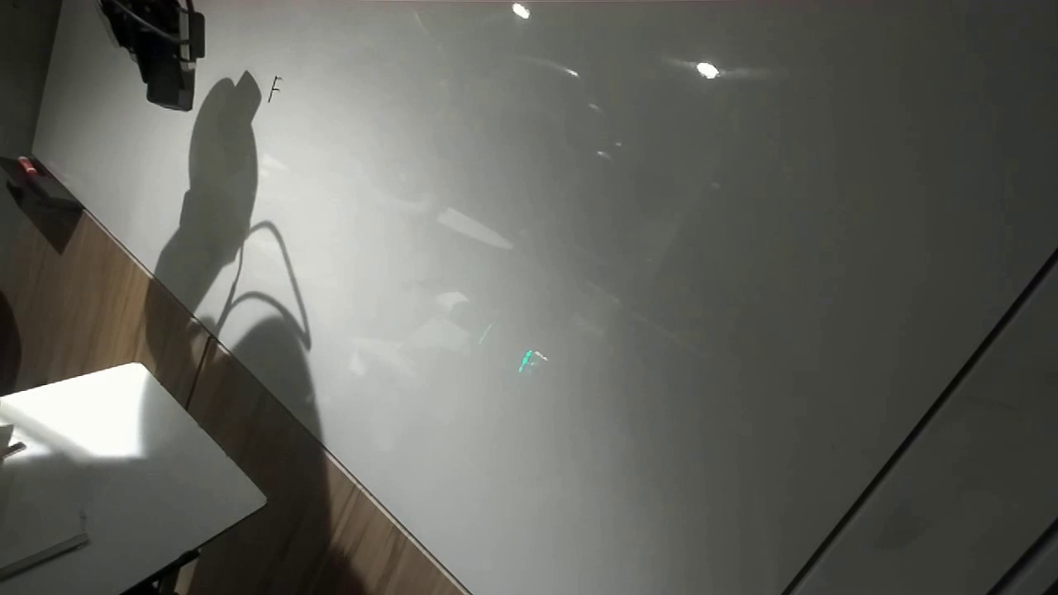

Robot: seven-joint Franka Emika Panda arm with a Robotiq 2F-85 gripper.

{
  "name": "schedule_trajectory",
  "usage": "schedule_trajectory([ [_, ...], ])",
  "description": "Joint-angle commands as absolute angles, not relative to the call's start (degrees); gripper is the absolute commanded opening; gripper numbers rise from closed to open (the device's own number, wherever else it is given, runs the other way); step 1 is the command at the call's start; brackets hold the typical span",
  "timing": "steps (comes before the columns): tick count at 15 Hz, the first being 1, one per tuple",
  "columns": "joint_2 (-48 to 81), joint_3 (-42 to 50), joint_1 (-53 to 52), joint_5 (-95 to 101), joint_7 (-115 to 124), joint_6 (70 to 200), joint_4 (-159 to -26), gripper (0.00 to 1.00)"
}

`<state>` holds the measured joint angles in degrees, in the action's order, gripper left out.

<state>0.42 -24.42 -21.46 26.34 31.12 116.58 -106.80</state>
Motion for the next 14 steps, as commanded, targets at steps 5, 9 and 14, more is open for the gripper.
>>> schedule_trajectory([
  [5, 13.2, -21.6, -24.4, 32.8, 30.7, 112.0, -91.5, 0.31],
  [9, 17.7, -18.1, -25.9, 33.7, 29.2, 110.5, -85.5, 0.31],
  [14, 18.7, -14.6, -26.2, 33.3, 27.2, 108.4, -82.3, 0.31],
])
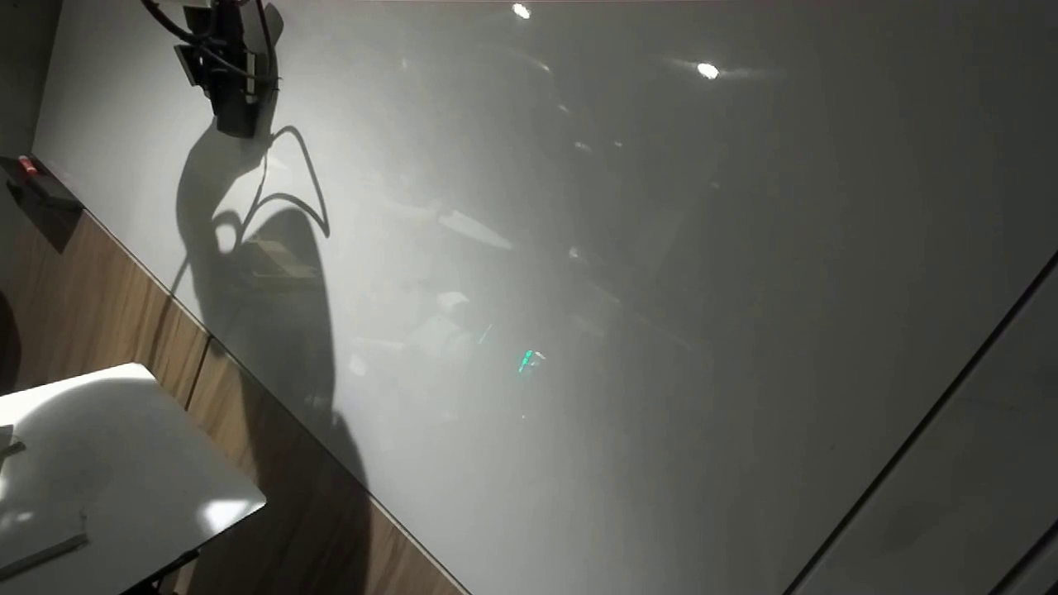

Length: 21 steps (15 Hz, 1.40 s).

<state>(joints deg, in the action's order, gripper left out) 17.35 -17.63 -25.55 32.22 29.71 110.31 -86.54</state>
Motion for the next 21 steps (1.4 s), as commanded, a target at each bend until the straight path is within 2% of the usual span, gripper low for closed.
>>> schedule_trajectory([
  [1, 18.4, -14.1, -26.0, 33.4, 26.9, 108.2, -82.8, 0.31],
  [16, 4.9, -9.7, -15.0, 30.7, 20.7, 114.2, -102.4, 0.31],
  [21, -9.4, -10.9, -13.0, 21.1, 16.8, 114.6, -116.8, 0.31],
])
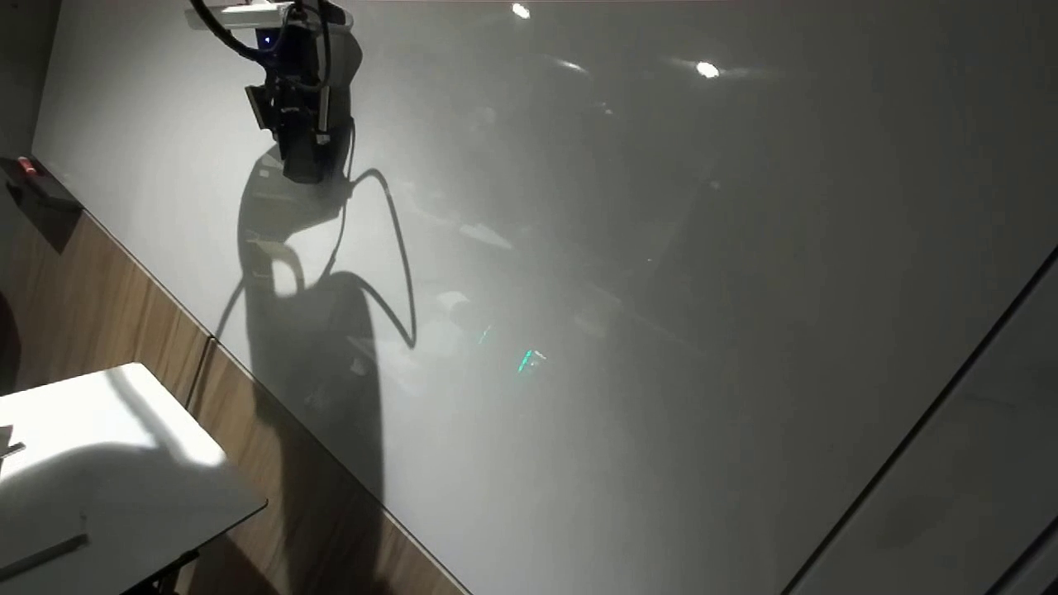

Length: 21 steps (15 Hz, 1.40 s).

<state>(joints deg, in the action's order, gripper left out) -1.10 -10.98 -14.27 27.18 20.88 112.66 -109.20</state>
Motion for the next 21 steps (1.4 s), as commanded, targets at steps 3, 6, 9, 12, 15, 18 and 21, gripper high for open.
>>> schedule_trajectory([
  [3, -16.5, -11.1, -12.6, 14.0, 13.0, 110.6, -121.6, 0.31],
  [6, -21.7, -10.7, -12.0, 10.5, 11.4, 106.5, -124.0, 0.31],
  [9, -24.1, -9.7, -10.8, 9.0, 10.1, 107.1, -124.9, 0.31],
  [12, -24.8, -9.0, -9.8, 7.4, 9.0, 108.4, -125.6, 0.31],
  [15, -24.8, -9.1, -9.5, 6.2, 8.9, 108.5, -126.3, 0.31],
  [18, -24.1, -10.7, -10.1, 5.3, 10.1, 109.0, -126.2, 0.31],
  [21, -22.0, -15.0, -11.6, 6.4, 12.7, 110.5, -124.3, 0.31],
])
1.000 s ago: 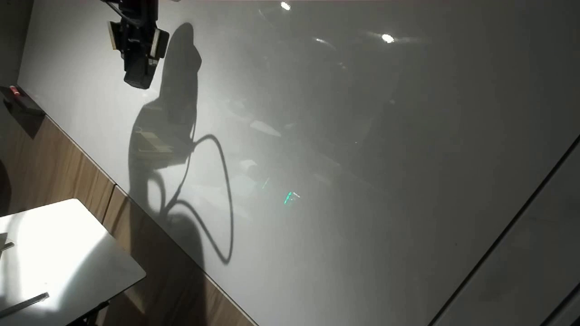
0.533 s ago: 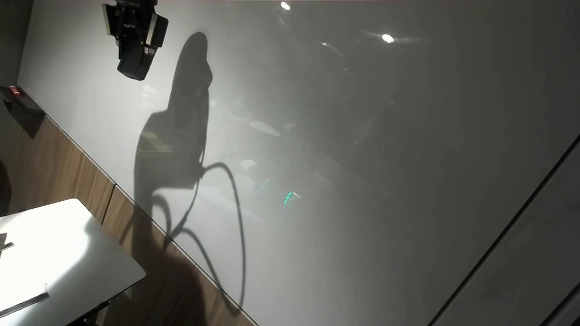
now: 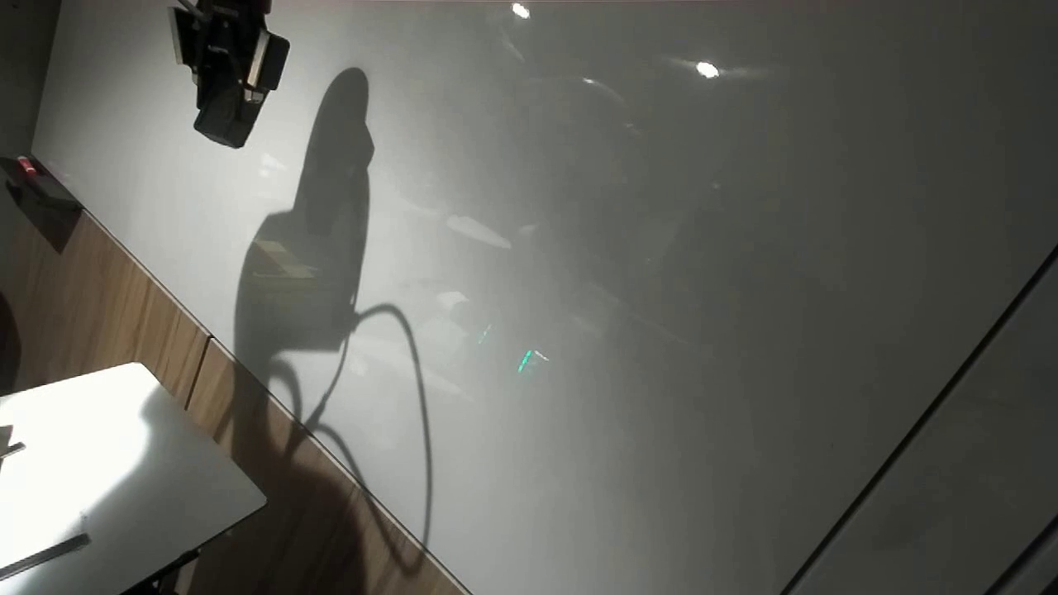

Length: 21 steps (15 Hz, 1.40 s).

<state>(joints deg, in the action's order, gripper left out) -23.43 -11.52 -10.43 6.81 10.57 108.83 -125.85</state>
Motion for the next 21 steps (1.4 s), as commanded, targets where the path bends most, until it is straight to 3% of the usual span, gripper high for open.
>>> schedule_trajectory([
  [1, -20.8, -17.0, -12.2, 7.0, 14.0, 111.6, -123.5, 0.31],
  [8, -6.5, -26.8, -13.8, 16.0, 22.5, 114.6, -111.8, 0.31],
  [15, 7.2, -22.7, -16.7, 26.8, 23.7, 113.6, -100.4, 0.31],
  [21, 9.9, -18.8, -20.0, 26.4, 22.3, 112.6, -94.6, 0.31],
])
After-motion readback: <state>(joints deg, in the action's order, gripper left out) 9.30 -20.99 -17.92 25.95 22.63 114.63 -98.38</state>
